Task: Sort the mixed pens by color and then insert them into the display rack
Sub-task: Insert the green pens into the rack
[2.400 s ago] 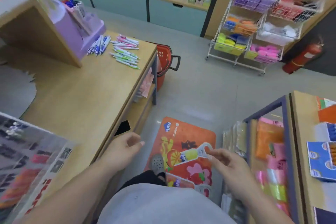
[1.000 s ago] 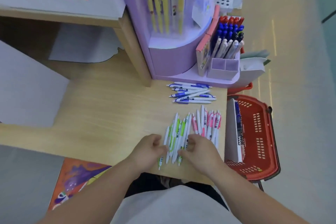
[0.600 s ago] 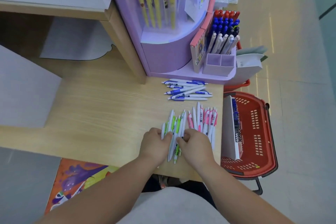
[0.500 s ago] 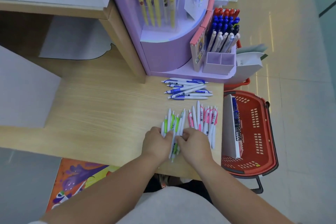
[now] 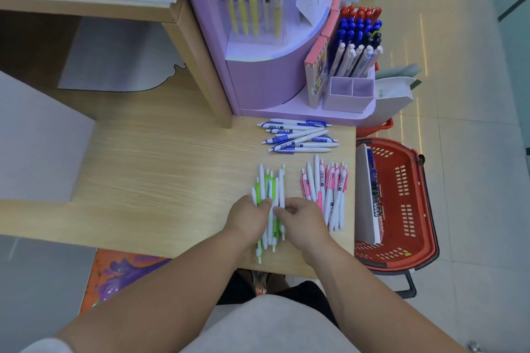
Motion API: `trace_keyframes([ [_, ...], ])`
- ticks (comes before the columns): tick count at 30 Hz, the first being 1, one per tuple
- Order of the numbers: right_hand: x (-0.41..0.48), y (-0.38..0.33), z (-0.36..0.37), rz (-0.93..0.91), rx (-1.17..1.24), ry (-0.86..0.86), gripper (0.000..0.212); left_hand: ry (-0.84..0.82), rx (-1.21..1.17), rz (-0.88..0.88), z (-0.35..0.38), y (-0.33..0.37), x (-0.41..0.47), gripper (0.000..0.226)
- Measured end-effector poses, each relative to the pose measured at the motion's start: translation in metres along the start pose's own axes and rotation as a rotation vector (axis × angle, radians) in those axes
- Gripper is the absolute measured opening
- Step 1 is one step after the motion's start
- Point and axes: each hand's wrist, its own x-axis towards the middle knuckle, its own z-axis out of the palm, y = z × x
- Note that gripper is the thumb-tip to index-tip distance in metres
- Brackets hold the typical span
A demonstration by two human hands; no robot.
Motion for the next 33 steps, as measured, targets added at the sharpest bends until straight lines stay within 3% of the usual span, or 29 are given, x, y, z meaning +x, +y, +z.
trace_keyframes([
  [4, -0.017, -0.017, -0.003, -0.05, 0.058, -0.036, 0.03, -0.222, -0.359, 0.002, -0.019, 0.008, -0.015, 0.024],
  [8, -0.047, -0.05, -0.021, -0.201, 0.08, -0.057, 0.018, -0.392, -0.52, 0.085, -0.045, 0.025, -0.041, 0.024],
  [14, -0.093, -0.092, -0.049, -0.387, 0.105, -0.12, 0.021, -0.627, -0.709, 0.24, -0.071, 0.05, -0.09, 0.026],
  [18, -0.102, -0.098, -0.058, -0.454, 0.058, -0.172, 0.022, -0.56, -0.685, 0.283, -0.068, 0.054, -0.106, 0.023],
  [21, -0.099, -0.093, -0.062, -0.464, 0.023, -0.254, 0.024, -0.471, -0.673, 0.273, -0.064, 0.047, -0.115, 0.034],
  [26, -0.093, -0.09, -0.062, -0.453, -0.047, -0.443, 0.026, -0.324, -0.784, 0.28, -0.057, 0.017, -0.138, 0.03],
  [30, -0.097, -0.094, -0.038, -0.483, -0.138, -0.562, 0.022, -0.23, -0.913, 0.305, -0.064, -0.011, -0.157, 0.043],
  [33, -0.106, -0.102, -0.004, -0.444, -0.151, -0.685, 0.018, -0.056, -1.008, 0.271, -0.085, -0.036, -0.175, 0.029],
])
